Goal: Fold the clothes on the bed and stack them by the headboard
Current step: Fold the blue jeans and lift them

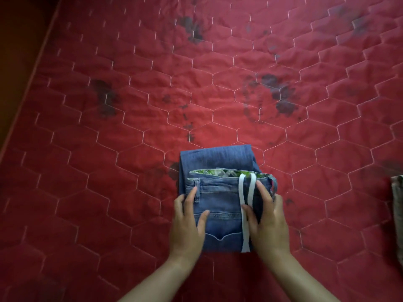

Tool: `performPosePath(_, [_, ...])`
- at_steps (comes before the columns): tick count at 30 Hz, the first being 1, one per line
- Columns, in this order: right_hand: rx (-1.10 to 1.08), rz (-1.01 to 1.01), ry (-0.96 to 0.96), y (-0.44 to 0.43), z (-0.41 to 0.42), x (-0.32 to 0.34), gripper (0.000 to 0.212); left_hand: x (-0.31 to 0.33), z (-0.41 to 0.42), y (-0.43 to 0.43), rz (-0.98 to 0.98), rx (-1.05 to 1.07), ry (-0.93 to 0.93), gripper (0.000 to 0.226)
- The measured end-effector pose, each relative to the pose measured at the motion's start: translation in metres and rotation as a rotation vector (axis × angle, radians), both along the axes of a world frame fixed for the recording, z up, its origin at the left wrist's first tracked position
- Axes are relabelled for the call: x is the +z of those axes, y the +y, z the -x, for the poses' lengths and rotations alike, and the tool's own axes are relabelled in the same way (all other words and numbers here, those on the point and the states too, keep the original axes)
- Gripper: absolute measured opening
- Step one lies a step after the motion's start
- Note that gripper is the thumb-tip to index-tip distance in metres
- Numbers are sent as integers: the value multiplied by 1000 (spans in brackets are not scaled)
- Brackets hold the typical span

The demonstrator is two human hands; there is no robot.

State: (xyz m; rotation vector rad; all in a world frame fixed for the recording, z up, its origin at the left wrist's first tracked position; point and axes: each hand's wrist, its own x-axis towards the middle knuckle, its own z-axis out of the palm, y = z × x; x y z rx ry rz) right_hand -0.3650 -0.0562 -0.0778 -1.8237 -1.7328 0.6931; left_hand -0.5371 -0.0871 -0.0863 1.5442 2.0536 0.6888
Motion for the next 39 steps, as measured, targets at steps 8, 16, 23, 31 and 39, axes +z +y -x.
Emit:
performPosePath(8, [62, -61, 62, 80, 5, 14, 71, 23, 13, 65, -177, 148, -108, 55])
performPosePath(16, [88, 207, -251, 74, 1, -42, 58, -40, 8, 68, 416, 114, 157, 74])
performPosePath(23, [-22, 310, -196, 69, 6, -65, 58, -57, 3, 69, 392, 151, 203, 81])
performPosePath(31, [-80, 302, 76, 51, 4, -37, 46, -27, 9, 49, 256, 149, -29, 67])
performPosePath(39, [-128, 14, 118, 14, -1, 110, 48, 119, 6, 27, 17, 88, -56, 66])
